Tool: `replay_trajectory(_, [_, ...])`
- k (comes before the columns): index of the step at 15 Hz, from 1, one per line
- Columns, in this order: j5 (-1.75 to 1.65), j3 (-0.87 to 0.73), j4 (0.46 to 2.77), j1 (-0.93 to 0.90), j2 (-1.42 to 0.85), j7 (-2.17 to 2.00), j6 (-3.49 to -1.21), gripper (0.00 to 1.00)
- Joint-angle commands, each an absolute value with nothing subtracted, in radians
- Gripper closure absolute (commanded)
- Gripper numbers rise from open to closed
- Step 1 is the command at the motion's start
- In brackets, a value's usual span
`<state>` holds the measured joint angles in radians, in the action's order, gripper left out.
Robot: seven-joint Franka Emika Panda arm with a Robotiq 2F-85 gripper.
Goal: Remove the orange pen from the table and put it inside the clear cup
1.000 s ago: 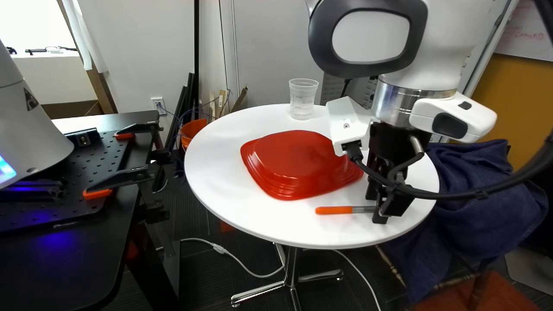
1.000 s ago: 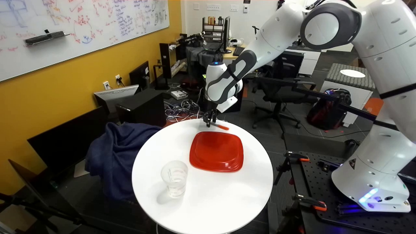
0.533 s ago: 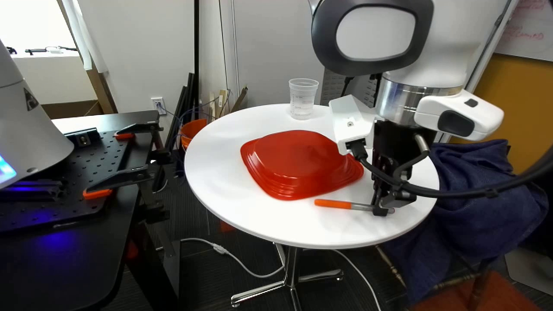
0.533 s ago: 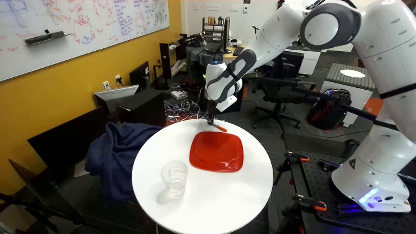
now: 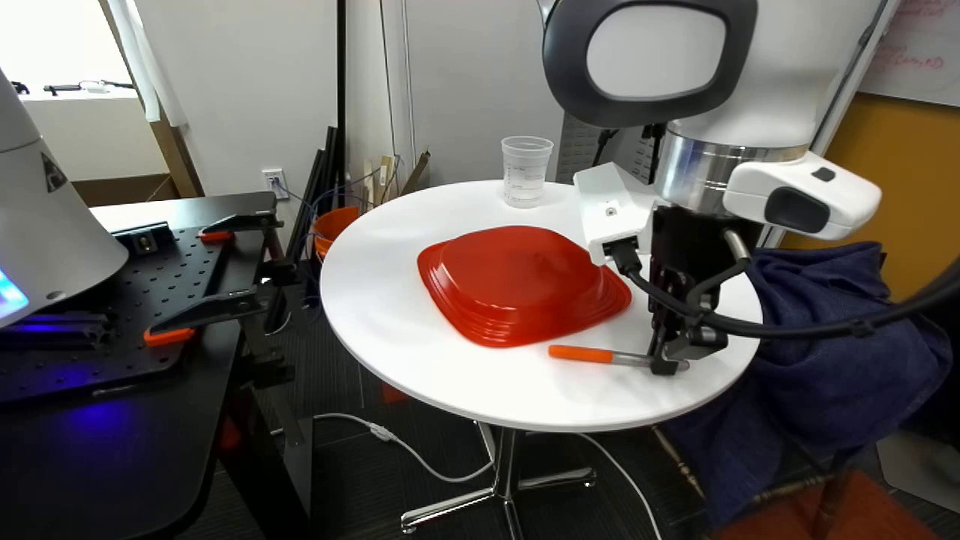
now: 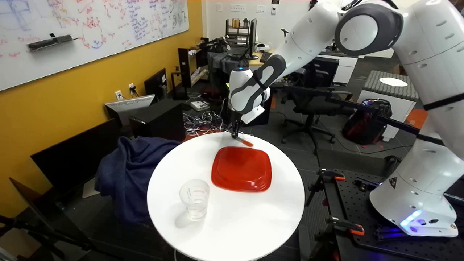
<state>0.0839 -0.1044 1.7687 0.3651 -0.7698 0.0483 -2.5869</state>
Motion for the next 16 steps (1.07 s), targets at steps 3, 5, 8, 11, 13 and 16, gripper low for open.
replay_trajectory(3, [0.069,-0.177,1.794,0.297,-0.701,-0.031,-2.573,0.97])
replay_trajectory(5, [0.049,-0.208,1.802,0.266,-0.679,-0.061,-2.586,0.97])
replay_trajectory(8, [0.016,-0.245,1.799,0.227,-0.657,-0.095,-2.593,0.97])
replay_trajectory(11, [-0.028,-0.273,1.792,0.189,-0.638,-0.127,-2.602,0.97])
replay_trajectory(13, [-0.059,-0.284,1.782,0.166,-0.628,-0.139,-2.596,0.97])
replay_trajectory(16, [-0.113,-0.299,1.768,0.130,-0.617,-0.154,-2.593,0.97])
